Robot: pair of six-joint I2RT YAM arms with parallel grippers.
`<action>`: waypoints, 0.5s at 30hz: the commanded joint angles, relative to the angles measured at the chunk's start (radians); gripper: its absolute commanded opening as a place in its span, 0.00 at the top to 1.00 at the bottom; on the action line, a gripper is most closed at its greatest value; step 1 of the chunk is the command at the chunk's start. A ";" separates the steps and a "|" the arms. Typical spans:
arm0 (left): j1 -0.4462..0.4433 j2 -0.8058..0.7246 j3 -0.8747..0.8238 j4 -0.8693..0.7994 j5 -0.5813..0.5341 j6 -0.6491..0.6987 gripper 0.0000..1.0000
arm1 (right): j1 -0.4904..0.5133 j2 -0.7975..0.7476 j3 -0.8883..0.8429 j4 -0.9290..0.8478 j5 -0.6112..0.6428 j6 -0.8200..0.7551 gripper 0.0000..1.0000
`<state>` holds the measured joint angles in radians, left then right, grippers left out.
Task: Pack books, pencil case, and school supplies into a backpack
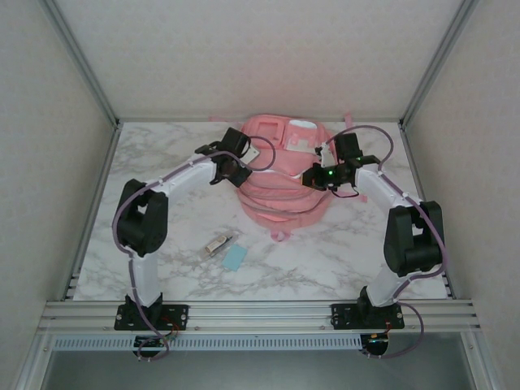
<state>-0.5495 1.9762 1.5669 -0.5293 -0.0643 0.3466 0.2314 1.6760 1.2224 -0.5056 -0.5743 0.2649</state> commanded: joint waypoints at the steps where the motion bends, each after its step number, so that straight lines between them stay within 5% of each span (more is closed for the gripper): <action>1: 0.056 0.053 0.077 0.078 -0.086 0.046 1.00 | 0.000 0.010 0.029 -0.084 -0.062 -0.105 1.00; 8: 0.065 0.051 0.109 0.092 -0.121 0.015 0.94 | -0.001 0.003 0.035 -0.083 -0.050 -0.112 1.00; 11: 0.065 0.012 0.127 0.024 -0.145 -0.050 0.56 | -0.001 -0.033 0.022 -0.040 -0.025 -0.057 0.73; 15: 0.059 -0.101 0.081 -0.057 -0.170 -0.191 0.19 | 0.000 -0.112 0.005 -0.006 0.080 0.021 0.27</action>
<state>-0.4950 1.9896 1.6508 -0.5419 -0.1654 0.2737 0.2298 1.6482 1.2320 -0.5217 -0.5526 0.2527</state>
